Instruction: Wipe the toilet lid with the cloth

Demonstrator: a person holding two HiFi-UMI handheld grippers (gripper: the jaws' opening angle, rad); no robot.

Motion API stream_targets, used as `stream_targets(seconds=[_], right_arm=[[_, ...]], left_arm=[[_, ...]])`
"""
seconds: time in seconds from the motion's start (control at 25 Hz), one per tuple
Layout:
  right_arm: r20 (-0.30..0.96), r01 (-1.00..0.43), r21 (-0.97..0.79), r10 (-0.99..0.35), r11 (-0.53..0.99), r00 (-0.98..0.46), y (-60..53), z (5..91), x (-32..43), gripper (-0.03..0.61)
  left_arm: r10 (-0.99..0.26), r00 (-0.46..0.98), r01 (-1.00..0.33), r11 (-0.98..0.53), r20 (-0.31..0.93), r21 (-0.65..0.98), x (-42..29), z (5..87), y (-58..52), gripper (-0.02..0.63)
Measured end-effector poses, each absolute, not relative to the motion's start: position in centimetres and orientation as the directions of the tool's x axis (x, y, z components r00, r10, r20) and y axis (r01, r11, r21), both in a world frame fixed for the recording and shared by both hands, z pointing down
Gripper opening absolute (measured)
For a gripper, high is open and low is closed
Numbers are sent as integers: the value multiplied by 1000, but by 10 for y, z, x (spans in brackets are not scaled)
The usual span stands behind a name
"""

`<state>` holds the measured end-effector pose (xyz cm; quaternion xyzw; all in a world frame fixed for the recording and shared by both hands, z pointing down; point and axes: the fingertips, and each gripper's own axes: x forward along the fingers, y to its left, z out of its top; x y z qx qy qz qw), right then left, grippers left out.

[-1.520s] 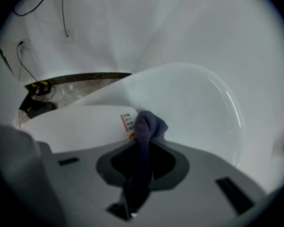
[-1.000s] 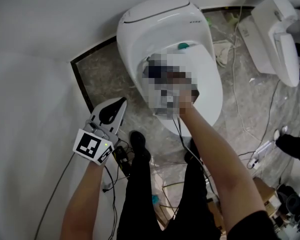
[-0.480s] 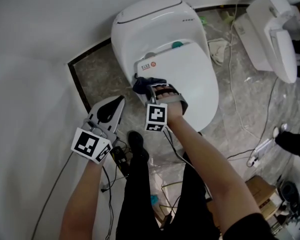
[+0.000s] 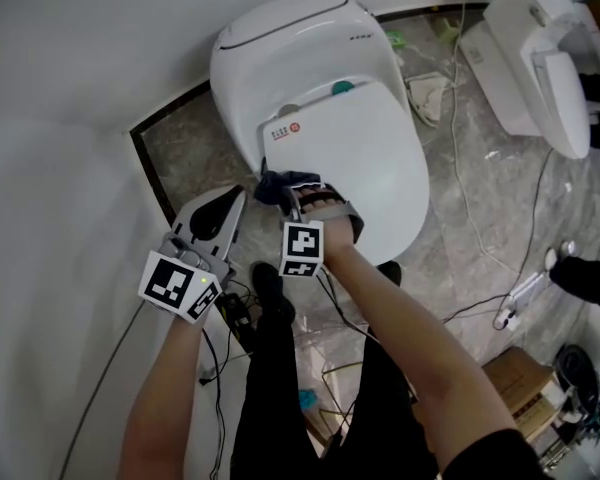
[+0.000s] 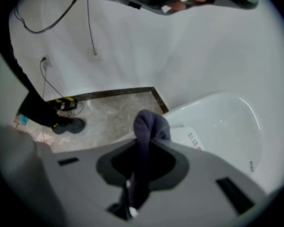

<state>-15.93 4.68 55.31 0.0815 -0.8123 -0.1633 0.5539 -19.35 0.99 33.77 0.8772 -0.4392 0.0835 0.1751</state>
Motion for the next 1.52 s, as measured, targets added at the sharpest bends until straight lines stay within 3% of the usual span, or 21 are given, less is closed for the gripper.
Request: stream_targets(seconds=[0.44,0.84,1.52], right_arm=[[822,-61,422,-410,904,-396,-8,509,-128,67],[797,-187,509,-542,840,-265,-126,489,-41,67],[864,-193,457,-485,868,-137,-177,524,13,67]], left_arm=[[-733,614,-789,-564,292,245,-171,333,5,14],[-719,627,-779,-576,299,248,-166,336,3,14],[-729,608,-793,-540,314,281,-174,351,-3,14]])
